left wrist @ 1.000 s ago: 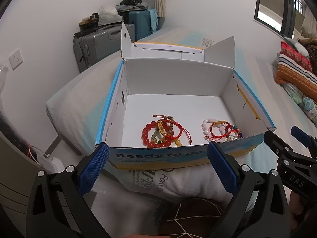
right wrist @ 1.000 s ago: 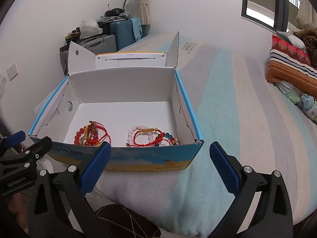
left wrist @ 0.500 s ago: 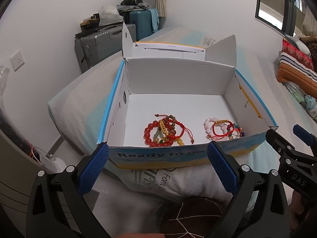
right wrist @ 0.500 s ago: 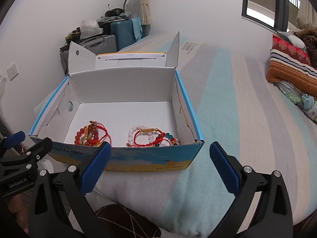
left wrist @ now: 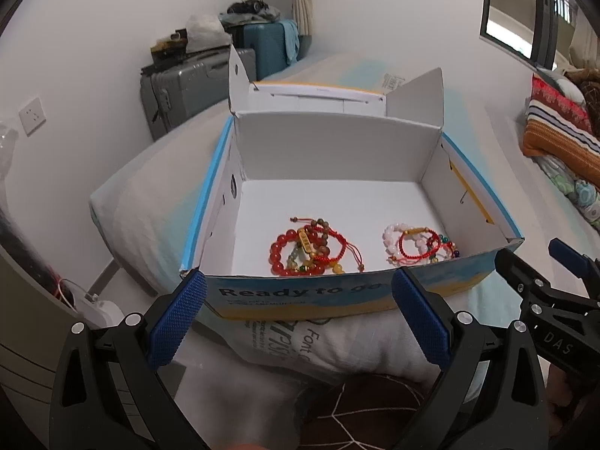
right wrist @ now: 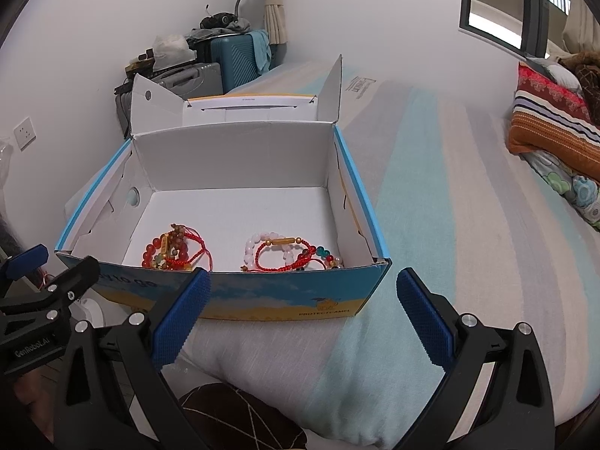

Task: Organize jewelry

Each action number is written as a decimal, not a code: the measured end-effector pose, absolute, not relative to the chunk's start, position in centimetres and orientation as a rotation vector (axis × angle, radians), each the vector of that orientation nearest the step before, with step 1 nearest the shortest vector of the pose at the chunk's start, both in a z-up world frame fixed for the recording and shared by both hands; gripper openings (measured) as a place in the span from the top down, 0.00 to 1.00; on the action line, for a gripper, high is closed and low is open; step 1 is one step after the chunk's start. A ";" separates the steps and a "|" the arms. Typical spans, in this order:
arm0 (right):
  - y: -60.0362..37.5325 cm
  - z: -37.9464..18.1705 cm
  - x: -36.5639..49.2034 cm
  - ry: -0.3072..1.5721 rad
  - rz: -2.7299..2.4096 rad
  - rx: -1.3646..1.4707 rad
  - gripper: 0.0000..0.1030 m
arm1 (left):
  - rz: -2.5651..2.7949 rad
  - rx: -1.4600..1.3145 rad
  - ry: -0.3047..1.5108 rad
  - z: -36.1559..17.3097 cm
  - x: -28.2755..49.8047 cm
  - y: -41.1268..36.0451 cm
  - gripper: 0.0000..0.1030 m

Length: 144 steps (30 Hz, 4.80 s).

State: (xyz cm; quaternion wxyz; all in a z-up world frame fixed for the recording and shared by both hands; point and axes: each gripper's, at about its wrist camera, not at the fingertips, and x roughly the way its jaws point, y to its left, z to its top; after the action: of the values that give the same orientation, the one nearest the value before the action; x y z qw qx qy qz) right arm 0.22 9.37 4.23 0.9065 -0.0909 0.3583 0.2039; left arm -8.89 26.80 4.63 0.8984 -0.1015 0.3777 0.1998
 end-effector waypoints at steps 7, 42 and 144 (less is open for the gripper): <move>9.2 4.0 0.3 0.745 0.419 -0.183 0.07 | 0.428 -0.201 0.794 4.6 -8.8 26.9 0.06; 10.1 3.7 0.0 0.743 0.427 -0.178 0.07 | 0.431 -0.198 0.773 5.3 -9.5 26.8 0.06; 10.3 3.0 0.0 0.760 0.422 -0.173 0.07 | 0.414 -0.149 0.779 4.8 -9.1 25.3 0.06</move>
State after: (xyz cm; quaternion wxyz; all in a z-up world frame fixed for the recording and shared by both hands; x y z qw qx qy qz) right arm 0.04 10.28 2.97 0.9034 -0.0835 0.3676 0.2042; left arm -9.08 25.33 4.82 0.9015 -0.0722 0.3769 0.2001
